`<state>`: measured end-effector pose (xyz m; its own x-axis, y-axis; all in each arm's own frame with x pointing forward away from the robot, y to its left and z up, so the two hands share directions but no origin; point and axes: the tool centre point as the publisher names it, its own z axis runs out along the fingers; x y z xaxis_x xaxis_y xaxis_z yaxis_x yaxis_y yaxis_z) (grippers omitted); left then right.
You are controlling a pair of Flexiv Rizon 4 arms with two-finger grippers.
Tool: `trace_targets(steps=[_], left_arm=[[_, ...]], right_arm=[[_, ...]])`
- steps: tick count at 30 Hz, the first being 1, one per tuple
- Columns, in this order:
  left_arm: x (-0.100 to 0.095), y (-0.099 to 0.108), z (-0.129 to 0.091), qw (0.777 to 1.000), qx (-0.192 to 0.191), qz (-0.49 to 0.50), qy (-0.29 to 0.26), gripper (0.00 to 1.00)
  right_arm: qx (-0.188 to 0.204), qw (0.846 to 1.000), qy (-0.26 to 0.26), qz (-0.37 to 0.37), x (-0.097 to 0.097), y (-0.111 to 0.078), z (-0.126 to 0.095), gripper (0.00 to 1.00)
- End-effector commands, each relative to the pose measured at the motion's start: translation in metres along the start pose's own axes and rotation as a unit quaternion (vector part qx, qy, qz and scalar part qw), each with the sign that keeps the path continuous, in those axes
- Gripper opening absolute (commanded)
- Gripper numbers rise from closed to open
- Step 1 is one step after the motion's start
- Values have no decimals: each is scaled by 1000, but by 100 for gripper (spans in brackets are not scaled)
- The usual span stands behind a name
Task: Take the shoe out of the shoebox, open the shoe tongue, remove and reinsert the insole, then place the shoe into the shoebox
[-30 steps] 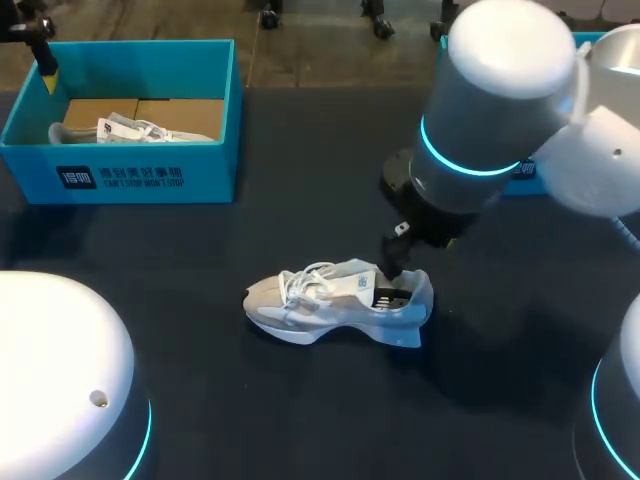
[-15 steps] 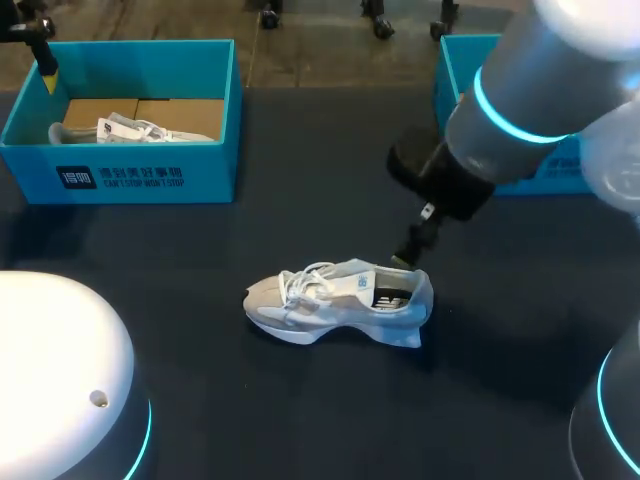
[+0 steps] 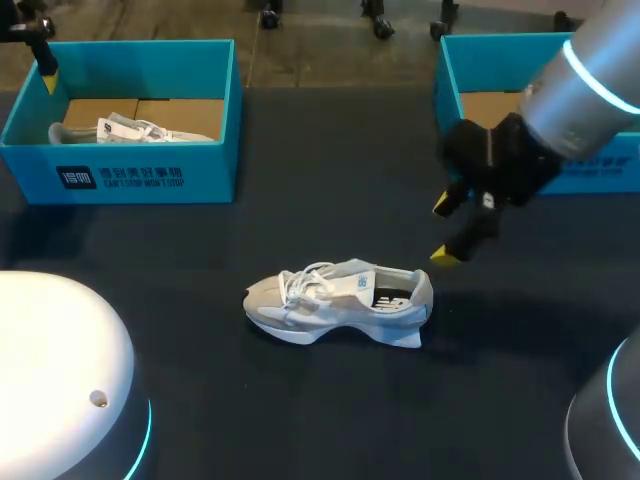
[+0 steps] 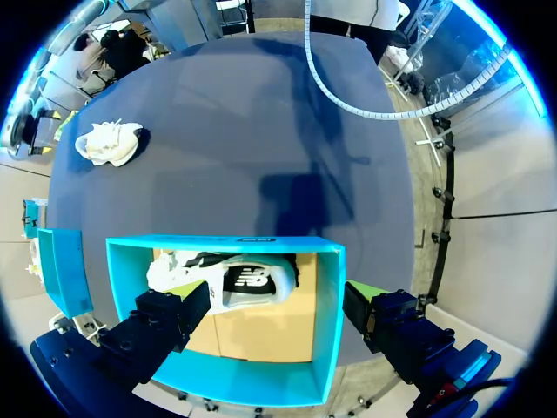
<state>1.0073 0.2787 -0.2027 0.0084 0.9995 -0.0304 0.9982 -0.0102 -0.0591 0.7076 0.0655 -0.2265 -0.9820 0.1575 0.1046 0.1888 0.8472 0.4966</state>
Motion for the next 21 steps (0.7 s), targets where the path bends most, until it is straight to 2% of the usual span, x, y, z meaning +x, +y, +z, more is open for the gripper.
trace_targets(steps=[1,19,21], left_arm=[[0,-2,0,1000,-2,1,1,100],[0,-2,0,1000,-2,1,1,100],[0,-2,0,1000,-2,1,1,100]], right_arm=[[-198,979,36,-36,-1,-10,0,100],[-198,979,36,-36,-1,-10,0,100],[-190,979,20,-72,-5,-15,3,100]])
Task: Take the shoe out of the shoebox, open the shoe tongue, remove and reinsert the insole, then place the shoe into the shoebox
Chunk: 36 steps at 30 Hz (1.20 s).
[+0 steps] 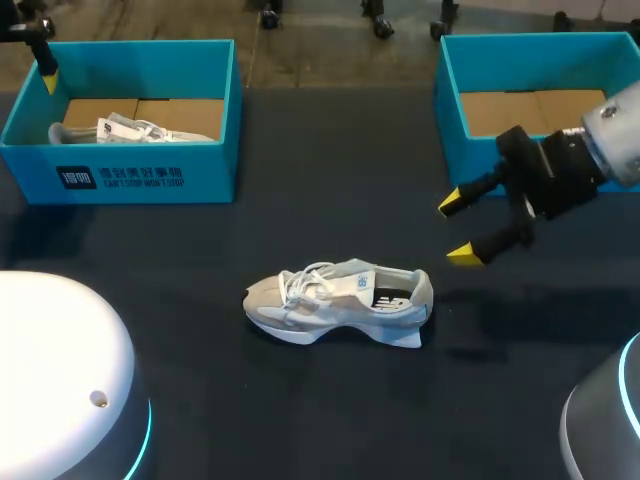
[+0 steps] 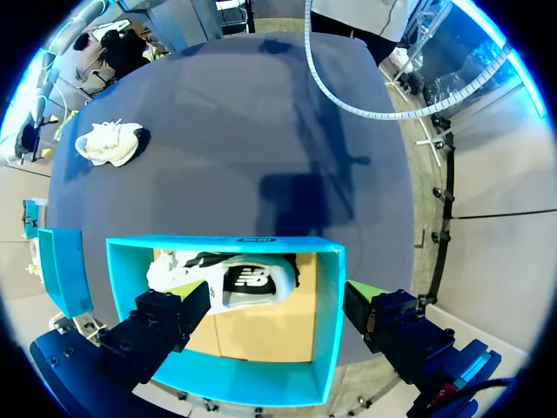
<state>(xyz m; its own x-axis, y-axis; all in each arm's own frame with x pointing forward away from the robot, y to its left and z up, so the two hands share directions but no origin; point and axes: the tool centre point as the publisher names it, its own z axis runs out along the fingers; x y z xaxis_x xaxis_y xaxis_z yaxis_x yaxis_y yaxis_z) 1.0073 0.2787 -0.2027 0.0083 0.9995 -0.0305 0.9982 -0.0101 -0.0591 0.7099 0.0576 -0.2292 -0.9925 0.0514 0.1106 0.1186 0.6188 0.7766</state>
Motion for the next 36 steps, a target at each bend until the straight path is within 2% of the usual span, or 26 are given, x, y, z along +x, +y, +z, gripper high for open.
trace_targets(steps=[1,4,8,10,27,29,31,36], left_arm=[[0,-2,0,1000,-2,1,1,100],[0,-2,0,1000,-2,1,1,100],[0,-2,0,1000,-2,1,1,100],[0,-2,0,1000,-2,1,1,100],[0,-2,0,1000,-2,1,1,100],[0,-2,0,1000,-2,1,1,100],[0,-2,0,1000,-2,1,1,100],[0,-2,0,1000,-2,1,1,100]], right_arm=[[-9,998,-16,-54,-2,-12,2,100],[-35,994,-29,-98,-7,-22,0,100],[-16,991,-42,-124,-14,-27,-3,100],[-17,991,-44,-125,-18,-32,-4,100],[-17,991,-44,-125,-18,-32,-4,100],[2,991,-54,-124,-18,-40,-3,100],[-7,991,-74,-114,-18,-51,-3,100],[-26,992,-75,-100,-17,-75,-3,100]])
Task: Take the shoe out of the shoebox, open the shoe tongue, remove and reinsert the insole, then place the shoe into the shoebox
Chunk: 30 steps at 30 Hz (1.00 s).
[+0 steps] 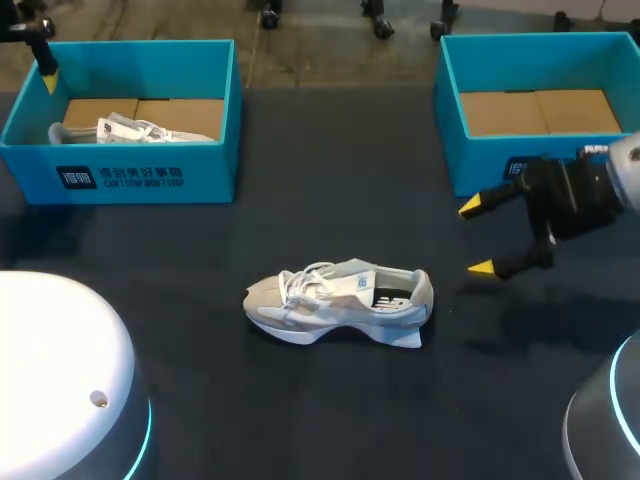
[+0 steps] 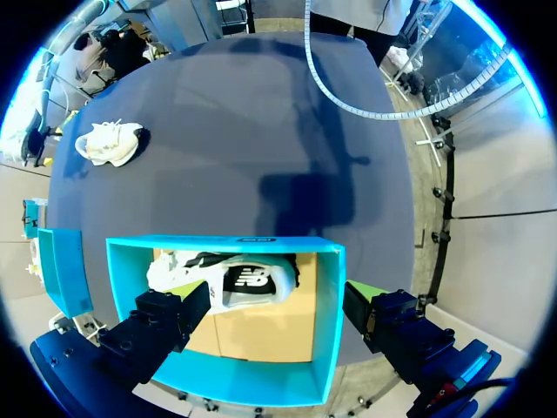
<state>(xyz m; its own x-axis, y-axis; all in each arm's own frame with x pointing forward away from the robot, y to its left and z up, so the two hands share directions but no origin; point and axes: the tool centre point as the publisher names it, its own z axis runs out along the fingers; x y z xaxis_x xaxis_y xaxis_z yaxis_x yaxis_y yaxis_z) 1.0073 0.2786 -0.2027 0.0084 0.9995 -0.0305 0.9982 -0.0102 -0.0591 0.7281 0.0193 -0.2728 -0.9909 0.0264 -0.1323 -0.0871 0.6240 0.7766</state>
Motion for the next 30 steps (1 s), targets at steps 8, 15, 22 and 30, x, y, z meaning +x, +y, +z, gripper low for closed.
trace_targets(steps=[8,15,22,30], left_arm=[[0,-2,0,1000,-2,1,1,100],[0,-2,0,1000,-2,1,1,100],[0,-2,0,1000,-2,1,1,100],[0,-2,0,1000,-2,1,1,100]], right_arm=[[-26,999,-30,12,19,-52,-10,100],[-24,999,-38,19,20,-77,-10,100],[-45,996,-64,42,26,-99,-6,100],[-56,995,-64,50,30,-117,8,100]])
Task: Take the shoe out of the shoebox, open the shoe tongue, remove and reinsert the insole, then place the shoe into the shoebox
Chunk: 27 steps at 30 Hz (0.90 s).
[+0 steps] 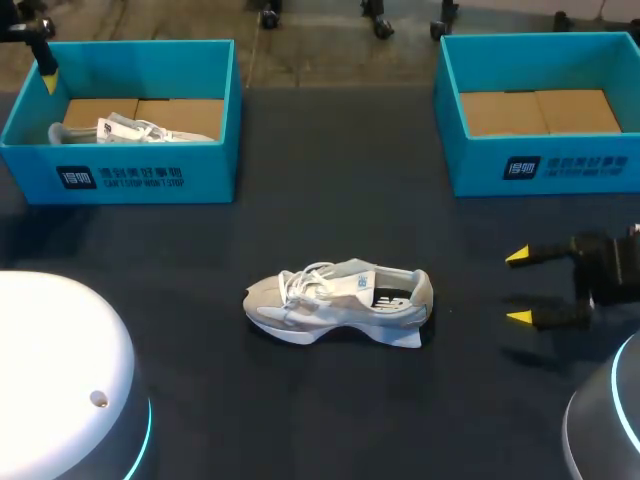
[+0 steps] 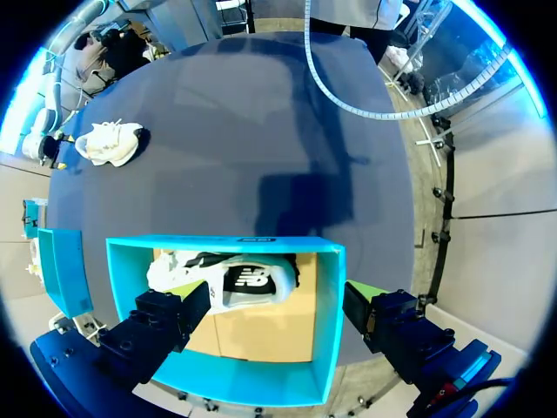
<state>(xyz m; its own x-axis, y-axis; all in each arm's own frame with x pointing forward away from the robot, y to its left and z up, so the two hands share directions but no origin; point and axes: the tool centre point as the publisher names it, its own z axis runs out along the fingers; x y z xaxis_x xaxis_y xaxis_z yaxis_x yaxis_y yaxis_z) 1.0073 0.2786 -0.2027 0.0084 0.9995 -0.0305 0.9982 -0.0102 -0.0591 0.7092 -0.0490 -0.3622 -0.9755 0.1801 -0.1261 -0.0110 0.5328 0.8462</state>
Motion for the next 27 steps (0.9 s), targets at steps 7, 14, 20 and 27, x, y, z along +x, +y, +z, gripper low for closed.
trace_targets(steps=[7,14,20,27], left_arm=[[0,-2,0,1000,-2,1,1,100],[0,-2,0,1000,-2,1,1,100],[0,-2,0,1000,-2,1,1,100],[0,-2,0,1000,-2,1,1,100]], right_arm=[[-10,1000,-4,15,4,-20,16,100],[-14,1000,16,14,4,-28,19,100],[-13,999,30,10,0,-33,23,100],[-14,999,33,9,-3,-34,24,100]])
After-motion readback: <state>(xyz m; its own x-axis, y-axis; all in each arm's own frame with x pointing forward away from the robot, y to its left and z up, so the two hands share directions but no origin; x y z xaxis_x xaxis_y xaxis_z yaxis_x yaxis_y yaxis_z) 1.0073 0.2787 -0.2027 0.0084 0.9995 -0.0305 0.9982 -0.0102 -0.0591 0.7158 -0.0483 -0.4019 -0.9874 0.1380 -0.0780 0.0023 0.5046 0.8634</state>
